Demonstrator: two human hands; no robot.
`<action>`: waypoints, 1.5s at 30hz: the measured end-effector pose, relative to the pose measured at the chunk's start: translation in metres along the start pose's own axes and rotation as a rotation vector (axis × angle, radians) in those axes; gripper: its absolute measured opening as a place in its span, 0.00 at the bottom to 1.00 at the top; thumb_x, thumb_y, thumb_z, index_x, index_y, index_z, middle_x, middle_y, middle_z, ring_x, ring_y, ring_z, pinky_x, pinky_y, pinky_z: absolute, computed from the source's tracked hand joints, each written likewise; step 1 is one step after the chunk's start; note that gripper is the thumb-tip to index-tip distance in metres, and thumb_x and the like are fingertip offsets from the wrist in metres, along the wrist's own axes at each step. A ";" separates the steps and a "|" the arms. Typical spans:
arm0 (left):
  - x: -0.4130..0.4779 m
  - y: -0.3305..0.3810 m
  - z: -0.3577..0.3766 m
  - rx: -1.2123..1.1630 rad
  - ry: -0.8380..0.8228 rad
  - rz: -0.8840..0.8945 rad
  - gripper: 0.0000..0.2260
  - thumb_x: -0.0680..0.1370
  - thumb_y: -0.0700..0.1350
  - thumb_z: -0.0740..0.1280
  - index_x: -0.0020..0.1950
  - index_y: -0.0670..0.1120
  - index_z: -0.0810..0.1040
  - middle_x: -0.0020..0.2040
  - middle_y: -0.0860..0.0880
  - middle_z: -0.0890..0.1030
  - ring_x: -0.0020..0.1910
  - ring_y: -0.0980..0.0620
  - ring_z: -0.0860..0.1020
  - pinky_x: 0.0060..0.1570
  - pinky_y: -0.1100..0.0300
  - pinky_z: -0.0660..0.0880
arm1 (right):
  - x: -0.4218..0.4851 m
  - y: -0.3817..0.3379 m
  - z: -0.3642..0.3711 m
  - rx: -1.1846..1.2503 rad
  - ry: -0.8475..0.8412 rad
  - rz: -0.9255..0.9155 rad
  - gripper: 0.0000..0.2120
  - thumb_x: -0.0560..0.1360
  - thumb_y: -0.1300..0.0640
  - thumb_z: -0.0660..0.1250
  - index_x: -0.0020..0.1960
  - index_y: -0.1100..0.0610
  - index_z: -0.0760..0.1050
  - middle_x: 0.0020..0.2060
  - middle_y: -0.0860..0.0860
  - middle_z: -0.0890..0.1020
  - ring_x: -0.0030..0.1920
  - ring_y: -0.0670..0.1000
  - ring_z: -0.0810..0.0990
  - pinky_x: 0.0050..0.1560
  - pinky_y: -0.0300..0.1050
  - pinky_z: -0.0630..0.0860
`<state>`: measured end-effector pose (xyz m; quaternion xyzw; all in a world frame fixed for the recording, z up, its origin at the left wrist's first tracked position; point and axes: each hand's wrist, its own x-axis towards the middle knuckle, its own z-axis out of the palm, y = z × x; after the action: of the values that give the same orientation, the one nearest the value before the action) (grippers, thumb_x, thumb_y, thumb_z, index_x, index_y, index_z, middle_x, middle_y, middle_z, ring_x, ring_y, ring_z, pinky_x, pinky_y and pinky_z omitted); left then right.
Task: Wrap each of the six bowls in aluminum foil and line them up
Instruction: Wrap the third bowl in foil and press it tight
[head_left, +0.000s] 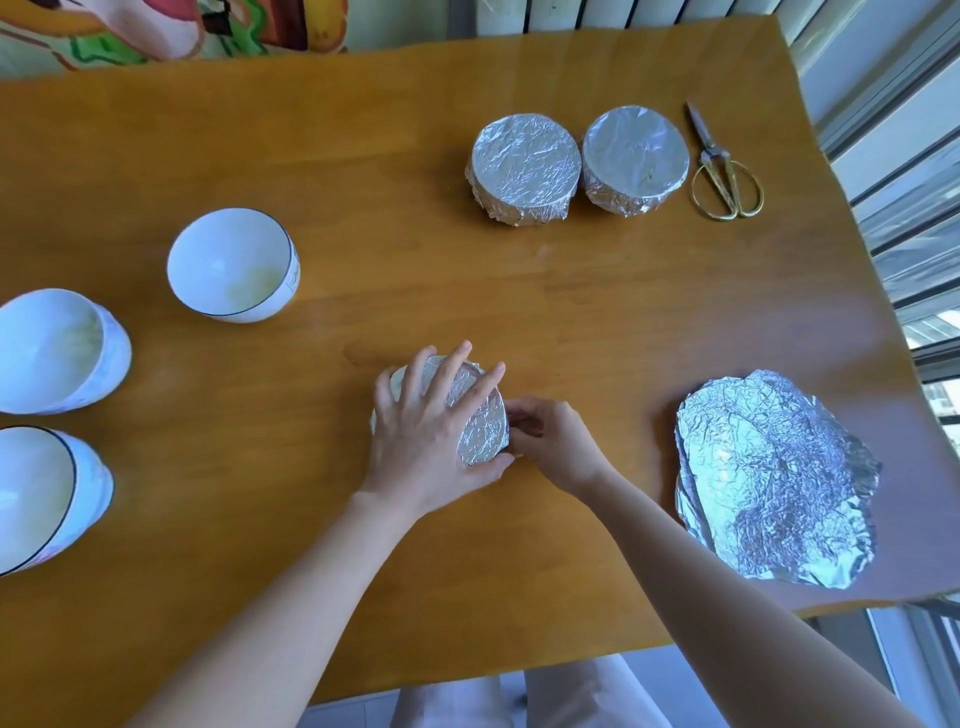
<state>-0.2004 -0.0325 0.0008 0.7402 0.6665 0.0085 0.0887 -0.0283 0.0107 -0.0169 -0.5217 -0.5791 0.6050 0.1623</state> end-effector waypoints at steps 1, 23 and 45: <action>-0.001 -0.001 0.000 -0.005 -0.008 0.002 0.41 0.68 0.76 0.58 0.78 0.61 0.60 0.80 0.49 0.58 0.76 0.40 0.59 0.67 0.33 0.59 | 0.001 -0.001 -0.001 -0.034 0.029 0.010 0.20 0.71 0.72 0.61 0.56 0.57 0.82 0.42 0.47 0.85 0.37 0.39 0.80 0.44 0.36 0.76; -0.025 0.030 0.017 -1.615 0.637 -1.030 0.21 0.77 0.58 0.55 0.62 0.51 0.77 0.61 0.47 0.80 0.61 0.48 0.78 0.63 0.42 0.74 | 0.004 -0.016 0.060 0.482 0.229 -0.008 0.17 0.84 0.48 0.55 0.69 0.49 0.72 0.64 0.44 0.78 0.65 0.42 0.75 0.65 0.42 0.71; 0.010 0.023 -0.093 -1.736 0.570 -0.840 0.14 0.81 0.65 0.55 0.46 0.68 0.79 0.57 0.55 0.82 0.61 0.48 0.80 0.55 0.50 0.78 | -0.001 -0.126 0.020 0.600 0.171 -0.092 0.21 0.79 0.39 0.56 0.65 0.46 0.75 0.61 0.51 0.80 0.63 0.53 0.78 0.67 0.63 0.72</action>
<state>-0.1884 -0.0138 0.0946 0.0946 0.6330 0.6364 0.4305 -0.0958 0.0339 0.0884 -0.4729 -0.3818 0.6950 0.3842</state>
